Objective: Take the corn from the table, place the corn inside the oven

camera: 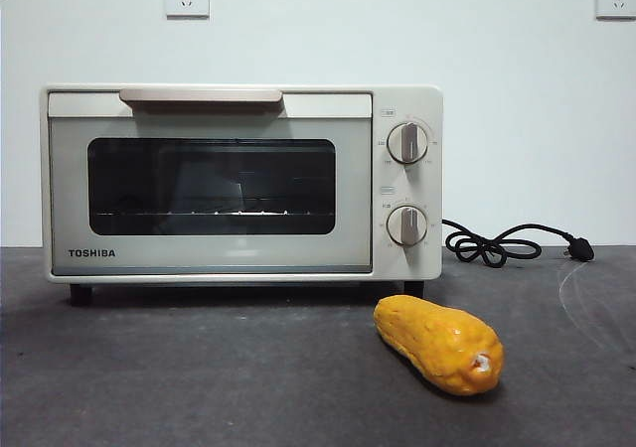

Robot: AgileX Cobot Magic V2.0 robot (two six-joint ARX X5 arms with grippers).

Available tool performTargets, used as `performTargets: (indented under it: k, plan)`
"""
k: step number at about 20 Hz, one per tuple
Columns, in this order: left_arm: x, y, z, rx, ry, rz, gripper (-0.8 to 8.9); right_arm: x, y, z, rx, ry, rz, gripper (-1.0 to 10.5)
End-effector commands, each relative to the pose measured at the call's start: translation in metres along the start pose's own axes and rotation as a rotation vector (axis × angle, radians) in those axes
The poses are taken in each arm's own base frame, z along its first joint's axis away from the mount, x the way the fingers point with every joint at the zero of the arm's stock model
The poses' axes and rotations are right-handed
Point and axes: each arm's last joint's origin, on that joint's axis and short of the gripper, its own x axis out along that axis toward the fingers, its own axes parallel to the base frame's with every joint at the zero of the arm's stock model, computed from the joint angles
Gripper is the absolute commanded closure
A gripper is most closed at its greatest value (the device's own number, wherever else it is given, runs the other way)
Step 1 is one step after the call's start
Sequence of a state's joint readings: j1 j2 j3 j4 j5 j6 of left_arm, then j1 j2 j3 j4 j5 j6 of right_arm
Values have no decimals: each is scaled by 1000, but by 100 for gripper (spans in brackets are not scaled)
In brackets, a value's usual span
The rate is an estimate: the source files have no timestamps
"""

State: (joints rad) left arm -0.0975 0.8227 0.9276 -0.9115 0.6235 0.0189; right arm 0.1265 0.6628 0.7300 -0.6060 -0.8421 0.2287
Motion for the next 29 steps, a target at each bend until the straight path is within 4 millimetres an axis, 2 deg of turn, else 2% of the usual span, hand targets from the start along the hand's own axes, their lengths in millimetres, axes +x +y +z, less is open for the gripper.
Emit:
performTargets:
  k: [1, 5, 7, 11, 14, 23, 29]
  plan:
    - [6, -1, 3, 29, 19, -21, 819, 14, 8, 8, -54, 72, 1, 807]
    - [16, -4, 4, 46, 61, -58, 819, 50, 21, 18, -104, 208, -107, 395]
    - [18, -5, 4, 53, 73, -69, 819, 71, 28, 21, -134, 259, -174, 312]
    - [20, -5, 4, 61, 84, -26, 819, 110, 38, 21, -206, 363, -315, 312]
    - [20, -5, 4, 61, 84, -1, 819, 135, 37, 21, -226, 442, -397, 317]
    - [20, -4, 4, 62, 85, 15, 819, 198, -2, -7, -200, 646, -525, 320]
    - [20, -3, 4, 63, 86, 51, 819, 227, -25, -27, -197, 726, -587, 321]
